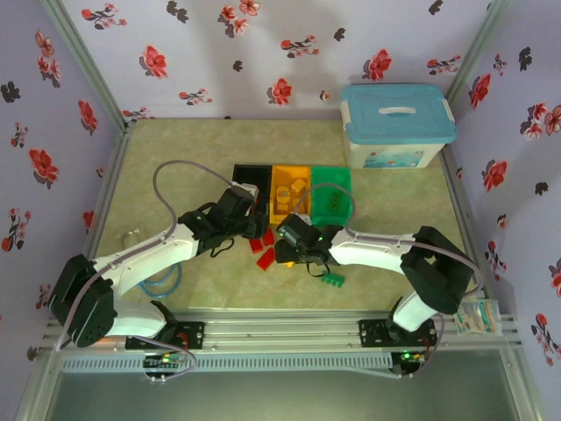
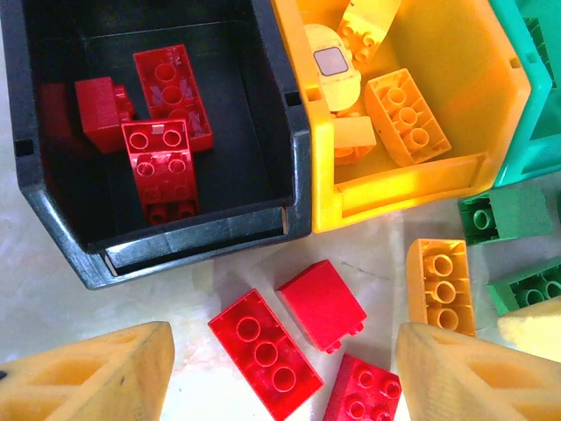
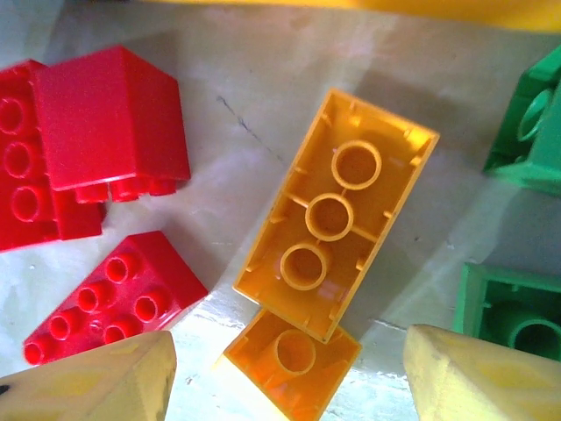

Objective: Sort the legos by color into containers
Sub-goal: Pick up the lego from the bottom-center of the table, then place the lego in the container.

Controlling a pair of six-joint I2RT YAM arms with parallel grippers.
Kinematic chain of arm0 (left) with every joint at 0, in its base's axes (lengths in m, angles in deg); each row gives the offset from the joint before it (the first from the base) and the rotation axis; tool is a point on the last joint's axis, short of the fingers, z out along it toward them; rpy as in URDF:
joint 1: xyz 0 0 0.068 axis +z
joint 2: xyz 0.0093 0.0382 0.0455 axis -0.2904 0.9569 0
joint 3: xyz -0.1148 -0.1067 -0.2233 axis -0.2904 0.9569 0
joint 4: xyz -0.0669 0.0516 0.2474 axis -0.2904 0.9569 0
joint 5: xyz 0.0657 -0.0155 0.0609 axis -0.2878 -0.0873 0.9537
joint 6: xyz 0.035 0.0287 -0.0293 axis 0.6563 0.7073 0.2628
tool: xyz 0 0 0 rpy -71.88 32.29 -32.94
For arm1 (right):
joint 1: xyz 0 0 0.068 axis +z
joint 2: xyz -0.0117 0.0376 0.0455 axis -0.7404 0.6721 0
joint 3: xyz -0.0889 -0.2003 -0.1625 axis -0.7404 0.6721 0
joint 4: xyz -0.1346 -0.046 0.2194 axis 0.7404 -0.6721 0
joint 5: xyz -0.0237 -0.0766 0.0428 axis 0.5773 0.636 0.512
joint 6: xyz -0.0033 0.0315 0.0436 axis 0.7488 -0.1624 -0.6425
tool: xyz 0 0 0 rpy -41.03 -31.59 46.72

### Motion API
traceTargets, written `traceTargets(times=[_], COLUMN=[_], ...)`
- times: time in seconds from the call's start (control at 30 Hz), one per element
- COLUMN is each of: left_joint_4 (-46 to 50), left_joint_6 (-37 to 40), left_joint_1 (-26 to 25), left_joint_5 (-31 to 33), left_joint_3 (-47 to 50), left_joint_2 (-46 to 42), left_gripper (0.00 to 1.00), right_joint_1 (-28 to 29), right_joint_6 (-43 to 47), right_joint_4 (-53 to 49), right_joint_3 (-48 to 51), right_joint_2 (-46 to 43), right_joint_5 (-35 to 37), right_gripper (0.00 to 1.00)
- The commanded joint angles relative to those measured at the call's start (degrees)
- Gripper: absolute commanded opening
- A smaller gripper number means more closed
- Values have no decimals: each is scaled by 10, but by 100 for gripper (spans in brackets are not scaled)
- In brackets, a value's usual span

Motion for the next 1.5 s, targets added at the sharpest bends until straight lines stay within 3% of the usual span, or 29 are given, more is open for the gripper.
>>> traceTargets(times=[0.0,0.23,0.67,0.97,1.13,1.47], left_joint_4=[-4,-6,-18,-35,-33,-33], left_joint_6=[-10,-12,-13,-24,-33,-58], left_joint_1=[-2,-2,-2,-2,-3,-5], left_joint_5=[19,24,26,22,16,11], left_joint_3=[11,26,49,70,79,123], left_joint_2=[-19,-30,-42,-46,-56,-107], left_gripper=[68,67,66,65,64,64], right_joint_1=[13,23,28,23,-18,-124], right_joint_6=[-29,-44,-41,-2,53,134], right_joint_4=[-10,-35,-61,-133,-155,-166], right_joint_3=[-13,-22,-45,-106,-167,-284], right_joint_2=[22,39,33,-23,-18,59], right_joint_5=[27,44,56,119,137,73], right_gripper=[69,65,36,35,36,38])
